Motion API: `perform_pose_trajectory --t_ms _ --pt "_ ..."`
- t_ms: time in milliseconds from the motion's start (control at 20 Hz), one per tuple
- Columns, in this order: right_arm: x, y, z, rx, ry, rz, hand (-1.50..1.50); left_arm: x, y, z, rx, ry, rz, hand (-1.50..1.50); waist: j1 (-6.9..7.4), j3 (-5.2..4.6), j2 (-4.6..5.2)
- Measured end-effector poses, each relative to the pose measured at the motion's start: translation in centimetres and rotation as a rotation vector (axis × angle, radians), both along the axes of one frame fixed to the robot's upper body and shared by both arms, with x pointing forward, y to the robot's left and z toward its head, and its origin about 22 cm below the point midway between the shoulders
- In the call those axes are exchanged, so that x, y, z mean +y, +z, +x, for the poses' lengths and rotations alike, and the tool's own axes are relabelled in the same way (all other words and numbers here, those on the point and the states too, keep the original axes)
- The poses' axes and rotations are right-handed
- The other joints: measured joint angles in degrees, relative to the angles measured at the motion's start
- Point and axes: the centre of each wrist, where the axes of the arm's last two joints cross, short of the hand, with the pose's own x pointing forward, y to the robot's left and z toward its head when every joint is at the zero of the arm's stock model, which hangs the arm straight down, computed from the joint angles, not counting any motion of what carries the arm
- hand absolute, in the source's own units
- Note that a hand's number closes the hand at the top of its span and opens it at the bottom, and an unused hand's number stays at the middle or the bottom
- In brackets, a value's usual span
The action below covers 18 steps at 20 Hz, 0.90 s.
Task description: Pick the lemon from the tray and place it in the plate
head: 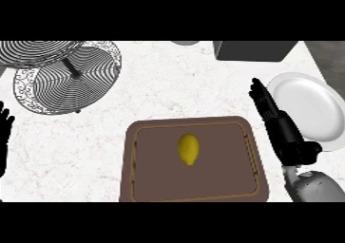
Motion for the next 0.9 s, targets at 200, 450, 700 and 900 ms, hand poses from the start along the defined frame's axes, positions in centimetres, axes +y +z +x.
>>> perform_pose_trajectory --t_ms 200,450,700,900 --pt "2.6 1.2 0.3 -0.041 -0.105 0.21 -1.5 -0.3 -0.3 -0.3 -0.018 -0.086 0.076 0.0 -0.39 1.63 0.32" --pt "3.6 0.8 0.0 -0.1 -0.443 0.332 -1.5 -0.9 -1.0 -1.1 -0.012 -0.232 0.198 0.0 -2.11 2.06 0.19" --pt "6.5 0.9 -2.0 -0.256 -0.739 0.379 -1.5 -1.6 -2.4 -1.9 -0.004 -0.316 0.234 0.0 -1.63 2.37 0.09" --pt "10.1 1.3 -5.2 -0.319 -0.804 0.397 -1.5 -2.0 -3.6 -2.4 -0.009 -0.354 0.249 0.0 -0.93 2.46 0.18"
